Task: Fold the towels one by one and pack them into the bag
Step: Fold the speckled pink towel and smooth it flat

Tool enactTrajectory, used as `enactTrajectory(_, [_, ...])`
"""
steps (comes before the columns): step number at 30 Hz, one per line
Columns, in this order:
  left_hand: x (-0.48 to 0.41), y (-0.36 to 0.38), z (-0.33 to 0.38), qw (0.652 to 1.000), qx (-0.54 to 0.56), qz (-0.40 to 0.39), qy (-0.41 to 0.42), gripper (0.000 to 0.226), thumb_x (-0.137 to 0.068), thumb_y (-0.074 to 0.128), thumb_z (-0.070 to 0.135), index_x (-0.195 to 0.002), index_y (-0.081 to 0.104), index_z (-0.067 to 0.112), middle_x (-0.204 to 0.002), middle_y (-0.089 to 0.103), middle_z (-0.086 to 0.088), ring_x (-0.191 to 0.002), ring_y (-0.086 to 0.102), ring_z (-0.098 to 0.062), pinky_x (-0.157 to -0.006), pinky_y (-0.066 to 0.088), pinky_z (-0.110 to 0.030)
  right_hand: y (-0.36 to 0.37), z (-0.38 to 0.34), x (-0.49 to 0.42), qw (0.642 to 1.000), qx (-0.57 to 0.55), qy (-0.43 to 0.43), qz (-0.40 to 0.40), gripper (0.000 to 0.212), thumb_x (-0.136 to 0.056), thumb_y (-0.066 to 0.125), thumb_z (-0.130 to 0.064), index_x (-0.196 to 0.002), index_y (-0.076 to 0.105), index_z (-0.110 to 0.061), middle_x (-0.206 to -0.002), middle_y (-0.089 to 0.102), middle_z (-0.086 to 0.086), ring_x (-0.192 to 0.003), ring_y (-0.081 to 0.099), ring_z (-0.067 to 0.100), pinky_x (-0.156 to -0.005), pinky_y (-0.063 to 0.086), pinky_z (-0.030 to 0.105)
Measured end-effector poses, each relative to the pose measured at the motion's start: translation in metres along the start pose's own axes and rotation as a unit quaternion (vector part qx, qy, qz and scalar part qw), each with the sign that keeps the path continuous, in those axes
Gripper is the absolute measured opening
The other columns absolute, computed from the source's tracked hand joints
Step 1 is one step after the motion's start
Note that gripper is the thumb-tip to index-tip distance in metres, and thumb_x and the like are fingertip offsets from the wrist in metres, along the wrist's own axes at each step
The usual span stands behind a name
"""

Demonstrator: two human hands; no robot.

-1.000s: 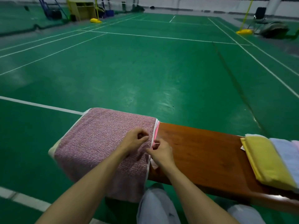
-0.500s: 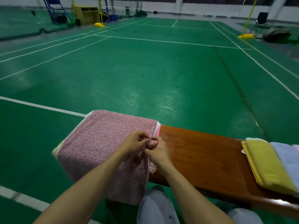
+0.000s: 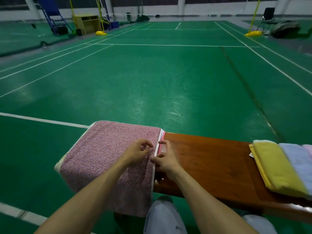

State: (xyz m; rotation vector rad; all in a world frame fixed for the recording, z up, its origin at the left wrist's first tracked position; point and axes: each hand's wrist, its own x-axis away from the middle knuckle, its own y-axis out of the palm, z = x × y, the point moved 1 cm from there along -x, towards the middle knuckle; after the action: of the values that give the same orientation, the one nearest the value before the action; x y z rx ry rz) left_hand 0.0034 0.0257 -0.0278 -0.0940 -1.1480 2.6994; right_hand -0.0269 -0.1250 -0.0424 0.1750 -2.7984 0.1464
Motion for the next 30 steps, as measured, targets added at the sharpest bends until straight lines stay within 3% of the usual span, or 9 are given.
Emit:
enactTrajectory(3, [0.002, -0.001, 0.007, 1.0, -0.021, -0.006, 0.013, 0.008, -0.092, 0.062, 0.023, -0.092, 0.063, 0.031, -0.111, 0.059, 0.002, -0.107, 0.056, -0.015, -0.098, 0.047, -0.039, -0.013, -0.004, -0.001, 0.999, 0.013, -0.031, 0.029, 0.059, -0.079, 0.076, 0.001, -0.112, 0.045, -0.036, -0.092, 0.067, 0.015, -0.084, 0.071, 0.031, -0.074, 0.06, 0.052])
enactTrajectory(8, [-0.001, 0.003, 0.028, 0.997, -0.063, -0.014, 0.039, 0.015, -0.092, 0.06, 0.018, -0.106, 0.066, 0.02, -0.117, 0.056, 0.0, -0.108, 0.05, -0.012, -0.099, 0.041, -0.03, -0.044, -0.01, -0.001, 0.996, -0.018, -0.047, 0.072, 0.052, -0.081, 0.073, 0.005, -0.113, 0.045, -0.024, -0.085, 0.062, 0.011, -0.072, 0.063, 0.022, -0.058, 0.056, 0.032])
enactTrajectory(11, [-0.006, 0.016, 0.045, 0.994, -0.091, -0.03, 0.049, 0.021, -0.091, 0.063, 0.021, -0.112, 0.063, 0.024, -0.126, 0.053, 0.001, -0.116, 0.045, -0.012, -0.105, 0.036, -0.034, -0.069, -0.006, 0.002, 0.994, -0.021, -0.052, 0.092, 0.049, -0.081, 0.072, 0.007, -0.112, 0.046, -0.019, -0.081, 0.06, 0.008, -0.073, 0.061, 0.019, -0.069, 0.055, 0.037])
enactTrajectory(14, [-0.011, 0.038, 0.067, 0.992, -0.088, -0.06, 0.06, 0.026, -0.09, 0.064, 0.022, -0.115, 0.061, 0.026, -0.129, 0.052, 0.001, -0.116, 0.045, -0.01, -0.106, 0.036, -0.033, -0.1, 0.003, 0.01, 0.994, -0.021, -0.028, 0.103, 0.046, -0.083, 0.071, 0.003, -0.113, 0.046, -0.021, -0.089, 0.062, 0.007, -0.078, 0.063, 0.019, -0.077, 0.057, 0.041])
enactTrajectory(18, [-0.015, 0.071, 0.094, 0.988, -0.094, -0.097, 0.074, 0.029, -0.09, 0.063, 0.025, -0.118, 0.059, 0.026, -0.131, 0.049, 0.001, -0.118, 0.041, -0.01, -0.107, 0.034, -0.034, -0.142, 0.015, 0.022, 0.992, -0.035, 0.01, 0.119, 0.043, -0.087, 0.066, 0.001, -0.118, 0.043, -0.02, -0.101, 0.059, 0.009, -0.079, 0.064, 0.02, -0.055, 0.054, 0.029])
enactTrajectory(21, [-0.019, 0.096, 0.115, 0.986, -0.093, -0.115, 0.078, 0.031, -0.091, 0.063, 0.027, -0.121, 0.058, 0.025, -0.133, 0.048, 0.0, -0.117, 0.039, -0.009, -0.107, 0.033, -0.034, -0.17, 0.028, 0.027, 0.989, -0.024, 0.018, 0.144, 0.044, -0.086, 0.068, 0.001, -0.113, 0.044, -0.024, -0.106, 0.06, 0.012, -0.085, 0.064, 0.024, -0.057, 0.055, 0.031])
enactTrajectory(23, [-0.022, 0.112, 0.128, 0.985, -0.087, -0.126, 0.084, 0.033, -0.091, 0.062, 0.028, -0.123, 0.057, 0.025, -0.134, 0.047, 0.0, -0.116, 0.039, -0.009, -0.107, 0.032, -0.032, -0.187, 0.036, 0.029, 0.985, -0.009, 0.023, 0.168, 0.046, -0.083, 0.072, 0.0, -0.108, 0.045, -0.027, -0.103, 0.062, 0.012, -0.088, 0.065, 0.027, -0.063, 0.059, 0.04])
enactTrajectory(26, [-0.023, 0.133, 0.145, 0.982, -0.079, -0.145, 0.096, 0.036, -0.092, 0.061, 0.028, -0.127, 0.055, 0.023, -0.135, 0.045, 0.0, -0.114, 0.038, -0.007, -0.101, 0.03, -0.027, -0.208, 0.042, 0.033, 0.983, 0.007, 0.023, 0.184, 0.049, -0.081, 0.075, -0.001, -0.101, 0.044, -0.033, -0.097, 0.064, 0.012, -0.08, 0.063, 0.024, -0.055, 0.05, 0.032])
enactTrajectory(30, [-0.028, 0.156, 0.163, 0.979, -0.069, -0.158, 0.104, 0.036, -0.092, 0.061, 0.03, -0.127, 0.055, 0.023, -0.138, 0.043, -0.002, -0.119, 0.038, -0.01, -0.1, 0.028, -0.026, -0.238, 0.045, 0.038, 0.976, 0.039, 0.017, 0.216, 0.048, -0.082, 0.075, -0.002, -0.106, 0.043, -0.028, -0.088, 0.064, 0.01, -0.076, 0.061, 0.021, -0.057, 0.046, 0.03])
